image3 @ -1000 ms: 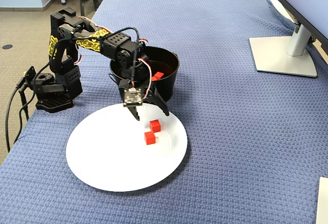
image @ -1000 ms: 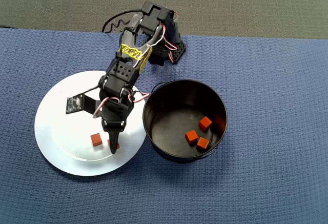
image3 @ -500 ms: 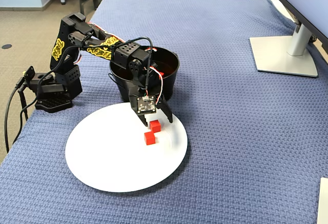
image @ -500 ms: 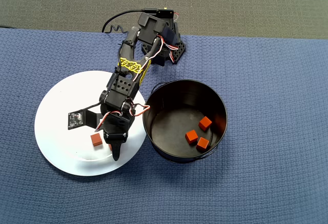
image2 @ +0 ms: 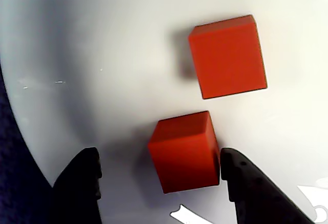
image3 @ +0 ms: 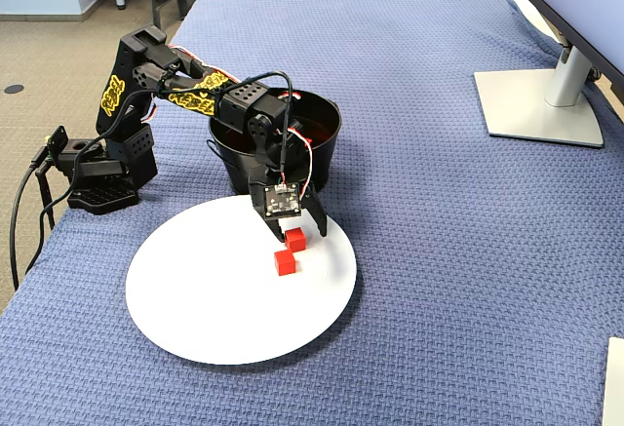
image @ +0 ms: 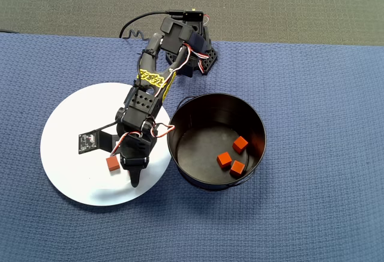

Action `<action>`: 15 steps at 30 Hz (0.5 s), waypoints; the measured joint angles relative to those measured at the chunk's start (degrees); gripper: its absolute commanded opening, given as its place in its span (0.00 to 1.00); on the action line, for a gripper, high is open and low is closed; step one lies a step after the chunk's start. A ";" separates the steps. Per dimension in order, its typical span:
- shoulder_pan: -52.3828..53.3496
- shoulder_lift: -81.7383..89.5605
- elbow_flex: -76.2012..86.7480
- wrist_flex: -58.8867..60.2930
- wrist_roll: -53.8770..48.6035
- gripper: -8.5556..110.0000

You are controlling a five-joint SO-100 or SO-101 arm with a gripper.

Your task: Pick up the red cubes from the white plate and place them in the black recipient

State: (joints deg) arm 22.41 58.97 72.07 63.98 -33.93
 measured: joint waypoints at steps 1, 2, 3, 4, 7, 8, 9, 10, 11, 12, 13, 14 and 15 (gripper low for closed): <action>0.00 0.00 -0.09 0.00 0.00 0.13; 0.00 -0.09 -0.26 0.00 0.00 0.08; 0.00 -0.18 -0.35 0.00 0.00 0.07; 0.00 -0.18 -0.35 0.00 0.00 0.07; 0.00 -0.18 -0.53 0.00 0.00 0.07; 0.00 -0.18 -0.70 0.00 0.00 0.07; 0.00 -0.18 -0.70 0.00 0.09 0.07; 0.00 0.00 -0.70 0.09 0.44 0.07; 0.26 0.62 -0.70 0.79 0.70 0.07; 0.70 2.11 -0.62 1.93 1.67 0.07; 1.41 4.31 0.09 2.02 2.72 0.07; 2.11 7.29 1.14 2.37 4.13 0.07; 2.90 10.90 2.37 2.99 5.45 0.07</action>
State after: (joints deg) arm 25.31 69.87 74.44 66.97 -28.48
